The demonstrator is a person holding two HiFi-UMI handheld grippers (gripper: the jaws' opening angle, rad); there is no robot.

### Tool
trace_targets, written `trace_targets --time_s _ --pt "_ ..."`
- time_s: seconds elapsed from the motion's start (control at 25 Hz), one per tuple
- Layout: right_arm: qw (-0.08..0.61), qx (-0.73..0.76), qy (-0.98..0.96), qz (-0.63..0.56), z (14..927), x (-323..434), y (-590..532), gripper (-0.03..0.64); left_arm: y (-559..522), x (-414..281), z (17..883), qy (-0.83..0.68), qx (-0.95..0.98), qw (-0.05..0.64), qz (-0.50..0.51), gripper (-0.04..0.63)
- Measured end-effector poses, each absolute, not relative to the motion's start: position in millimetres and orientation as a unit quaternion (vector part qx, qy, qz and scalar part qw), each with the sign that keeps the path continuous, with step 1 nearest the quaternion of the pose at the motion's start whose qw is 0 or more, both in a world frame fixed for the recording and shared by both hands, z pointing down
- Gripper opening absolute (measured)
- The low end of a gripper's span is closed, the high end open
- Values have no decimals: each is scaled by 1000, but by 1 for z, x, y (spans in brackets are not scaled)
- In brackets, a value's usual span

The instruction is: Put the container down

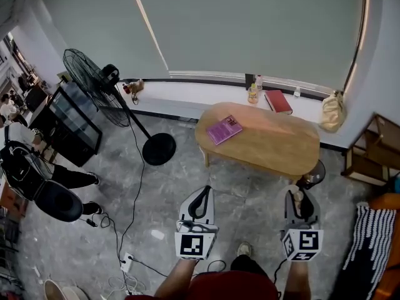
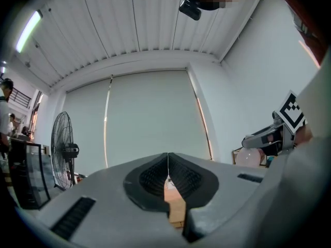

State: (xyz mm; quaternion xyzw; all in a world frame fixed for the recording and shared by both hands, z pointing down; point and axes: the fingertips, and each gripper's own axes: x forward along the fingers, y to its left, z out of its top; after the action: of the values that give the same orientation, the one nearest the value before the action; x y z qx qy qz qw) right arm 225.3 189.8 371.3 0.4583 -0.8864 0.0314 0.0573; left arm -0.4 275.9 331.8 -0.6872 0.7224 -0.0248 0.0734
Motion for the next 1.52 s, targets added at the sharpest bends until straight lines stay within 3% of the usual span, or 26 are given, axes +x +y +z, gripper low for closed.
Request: trace_targets --time_s 0.76,1.52 --pt "56 432 -900 23 375 195 101 138 200 -27 340 743 -665 76 -22 9" --pt "91 424 -901 24 392 22 -2 139 92 -195 364 747 -662 53 -8 9"
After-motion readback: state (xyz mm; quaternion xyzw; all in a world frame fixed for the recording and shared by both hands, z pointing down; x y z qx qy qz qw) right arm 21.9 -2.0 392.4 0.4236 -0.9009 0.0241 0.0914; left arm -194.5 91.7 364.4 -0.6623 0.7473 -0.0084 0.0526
